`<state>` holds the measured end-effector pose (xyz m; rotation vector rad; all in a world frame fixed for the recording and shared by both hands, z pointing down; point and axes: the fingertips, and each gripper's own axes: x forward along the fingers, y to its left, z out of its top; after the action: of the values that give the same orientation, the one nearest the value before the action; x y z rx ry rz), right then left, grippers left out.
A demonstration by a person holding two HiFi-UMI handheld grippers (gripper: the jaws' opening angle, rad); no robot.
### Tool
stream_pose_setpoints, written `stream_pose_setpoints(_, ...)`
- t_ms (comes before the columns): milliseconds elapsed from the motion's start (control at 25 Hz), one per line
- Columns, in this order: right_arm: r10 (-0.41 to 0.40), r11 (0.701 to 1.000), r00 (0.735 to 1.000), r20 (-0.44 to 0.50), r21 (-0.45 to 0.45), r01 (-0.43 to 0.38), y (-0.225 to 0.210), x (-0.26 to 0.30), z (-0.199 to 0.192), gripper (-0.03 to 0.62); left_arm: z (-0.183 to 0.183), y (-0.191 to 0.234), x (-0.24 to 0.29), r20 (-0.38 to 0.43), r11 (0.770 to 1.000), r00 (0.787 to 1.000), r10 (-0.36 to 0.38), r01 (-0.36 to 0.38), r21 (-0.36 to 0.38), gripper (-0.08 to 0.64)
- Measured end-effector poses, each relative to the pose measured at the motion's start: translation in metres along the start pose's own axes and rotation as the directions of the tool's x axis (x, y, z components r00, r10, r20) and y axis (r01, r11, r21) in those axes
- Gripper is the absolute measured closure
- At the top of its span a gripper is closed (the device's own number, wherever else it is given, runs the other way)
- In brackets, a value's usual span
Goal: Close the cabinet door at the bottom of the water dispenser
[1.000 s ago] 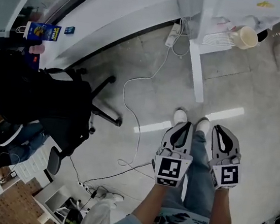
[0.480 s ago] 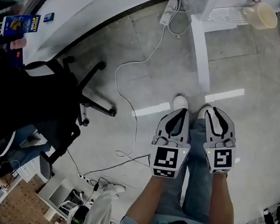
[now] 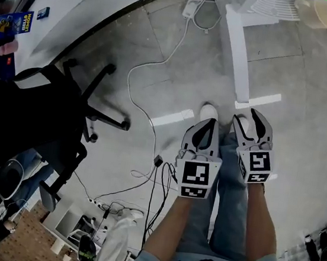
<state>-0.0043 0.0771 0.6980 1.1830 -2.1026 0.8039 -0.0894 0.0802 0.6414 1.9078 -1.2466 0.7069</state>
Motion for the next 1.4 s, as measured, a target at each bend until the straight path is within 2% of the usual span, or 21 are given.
stream_pose_setpoints(200,-0.031,0.998,0.999,-0.014,0.063,0.032,-0.006,0.02,-0.01,0.367,-0.005,0.012,0.003,-0.02,1.0,1.0,-0.005,0.005,-0.008,0.549)
stream_pose_setpoints(640,-0.125,0.987,0.992,-0.021,0.101,0.127,-0.018,0.058,-0.007,0.367,-0.02,0.044,0.029,-0.062,0.998,0.998,-0.002,-0.001,-0.057,0.549)
stream_pose_setpoints(800,-0.14,0.987,0.987,-0.072,0.073,0.145,-0.025,0.058,-0.012,0.383,-0.015,0.036,0.036,-0.067,0.998,0.997,-0.029,0.025,-0.06,0.549)
stream_pose_setpoints(1160,-0.141,0.989,0.981,-0.13,0.034,0.146,-0.034,0.056,-0.013,0.388,-0.003,0.037,0.05,-0.057,0.997,0.998,-0.033,0.029,-0.07,0.549)
stream_pose_setpoints(1400,-0.133,0.991,0.975,-0.176,-0.015,0.133,-0.044,0.053,-0.017,0.39,-0.009,0.04,0.054,-0.099,0.998,0.995,-0.005,-0.002,-0.068,0.549)
